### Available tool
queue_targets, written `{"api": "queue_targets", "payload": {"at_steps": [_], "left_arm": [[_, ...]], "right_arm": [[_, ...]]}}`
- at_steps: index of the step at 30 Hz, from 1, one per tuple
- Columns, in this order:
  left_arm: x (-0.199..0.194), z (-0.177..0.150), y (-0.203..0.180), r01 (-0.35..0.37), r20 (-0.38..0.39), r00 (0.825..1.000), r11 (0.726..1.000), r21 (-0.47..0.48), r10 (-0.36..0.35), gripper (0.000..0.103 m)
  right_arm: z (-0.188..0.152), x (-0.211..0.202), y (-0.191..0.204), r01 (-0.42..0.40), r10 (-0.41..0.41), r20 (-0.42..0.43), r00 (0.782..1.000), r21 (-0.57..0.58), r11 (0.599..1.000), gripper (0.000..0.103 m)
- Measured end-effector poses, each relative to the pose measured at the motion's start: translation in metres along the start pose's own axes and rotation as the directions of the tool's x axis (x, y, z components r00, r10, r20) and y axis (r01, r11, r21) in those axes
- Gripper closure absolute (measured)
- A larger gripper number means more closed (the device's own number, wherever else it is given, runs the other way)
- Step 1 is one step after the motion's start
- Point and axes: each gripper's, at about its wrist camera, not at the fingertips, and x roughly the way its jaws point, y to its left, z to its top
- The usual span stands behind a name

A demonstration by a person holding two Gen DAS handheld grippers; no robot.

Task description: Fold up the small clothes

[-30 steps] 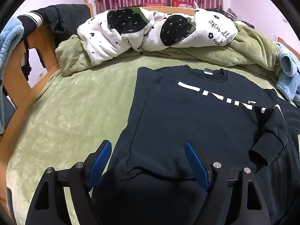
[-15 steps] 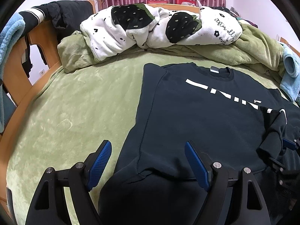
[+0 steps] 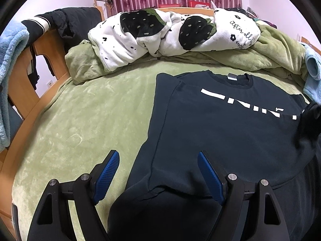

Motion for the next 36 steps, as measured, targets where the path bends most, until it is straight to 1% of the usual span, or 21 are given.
{"api": "queue_targets", "payload": {"at_steps": [2,5,7,10,11,13,14,17,19,21,23,25,27,28,29,31,32,34,36], "left_arm": [[0.001,0.000,0.000,-0.004,0.002,1.000,1.000,-0.004,0.004,0.024],[0.003,-0.001,0.000,-0.016,0.000,1.000,1.000,-0.009,0.016,0.024],[0.005,-0.001,0.000,-0.020,-0.004,1.000,1.000,-0.012,0.020,0.024],[0.007,-0.002,0.000,-0.024,-0.008,1.000,1.000,-0.011,0.024,0.024],[0.007,-0.002,0.000,-0.024,-0.006,1.000,1.000,-0.011,0.024,0.024],[0.007,-0.002,-0.001,-0.026,-0.002,1.000,1.000,-0.008,0.026,0.024],[0.008,-0.002,-0.002,-0.027,0.000,1.000,1.000,-0.007,0.027,0.024],[0.008,-0.003,-0.002,-0.026,0.001,1.000,1.000,-0.009,0.026,0.024],[0.008,-0.003,-0.002,-0.026,0.000,1.000,1.000,-0.009,0.026,0.024],[0.010,-0.003,-0.003,-0.029,-0.002,1.000,1.000,-0.011,0.029,0.024],[0.012,-0.003,-0.004,-0.031,-0.006,0.999,0.999,-0.010,0.031,0.024],[0.015,-0.003,-0.005,-0.035,-0.011,0.999,0.999,-0.005,0.035,0.024],[0.017,-0.004,-0.006,-0.035,-0.014,0.999,0.999,-0.003,0.035,0.024],[0.018,-0.005,-0.006,-0.035,-0.016,0.999,0.999,-0.001,0.035,0.024],[0.018,-0.005,-0.006,-0.035,-0.018,0.999,0.999,0.001,0.035,0.024],[0.019,-0.005,-0.005,-0.037,-0.020,0.999,0.999,-0.001,0.037,0.024],[0.018,-0.005,-0.004,-0.037,-0.020,0.999,0.999,-0.007,0.036,0.024],[0.018,-0.005,-0.001,-0.033,-0.019,0.999,0.999,-0.022,0.032,0.024],[0.017,-0.004,0.000,-0.030,-0.017,0.999,0.999,-0.031,0.030,0.024]], "right_arm": [[0.007,-0.004,-0.032,-0.005,0.005,0.007,1.000,0.098,0.995,0.089],[0.008,-0.001,-0.061,-0.022,0.024,-0.012,1.000,0.187,0.982,0.089],[0.002,0.009,-0.076,-0.014,0.031,-0.071,0.997,0.221,0.975,0.085],[-0.012,0.024,-0.089,0.041,-0.004,-0.166,0.986,0.222,0.974,0.083],[-0.015,0.024,-0.093,0.050,-0.010,-0.179,0.984,0.221,0.974,0.083],[-0.017,0.019,-0.101,0.043,-0.003,-0.163,0.987,0.247,0.968,0.082],[-0.019,0.014,-0.104,0.037,0.000,-0.147,0.989,0.253,0.967,0.078],[-0.016,0.000,-0.103,0.011,0.001,-0.046,0.999,0.258,0.966,0.056],[-0.010,-0.002,-0.095,-0.022,0.021,0.005,1.000,0.248,0.969,0.055],[-0.001,0.002,-0.083,-0.054,0.051,0.021,0.998,0.220,0.974,0.055],[0.006,0.008,-0.070,-0.054,0.046,0.044,0.998,0.187,0.981,0.055],[0.010,0.017,-0.059,-0.020,0.012,0.048,0.999,0.165,0.986,0.055],[0.009,0.029,-0.049,0.001,-0.004,0.024,1.000,0.131,0.991,0.055],[0.006,0.035,-0.047,0.016,-0.015,-0.003,1.000,0.110,0.994,0.055],[0.002,0.046,-0.043,0.054,-0.050,-0.060,0.997,0.067,0.996,0.056],[-0.005,0.058,-0.044,0.099,-0.095,-0.124,0.988,0.021,0.995,0.060],[-0.007,0.060,-0.049,0.112,-0.108,-0.148,0.983,0.019,0.994,0.061],[-0.010,0.057,-0.064,0.130,-0.118,-0.168,0.979,0.065,0.989,0.061],[-0.014,0.055,-0.076,0.183,-0.165,-0.175,0.971,0.091,0.979,0.061]]}}
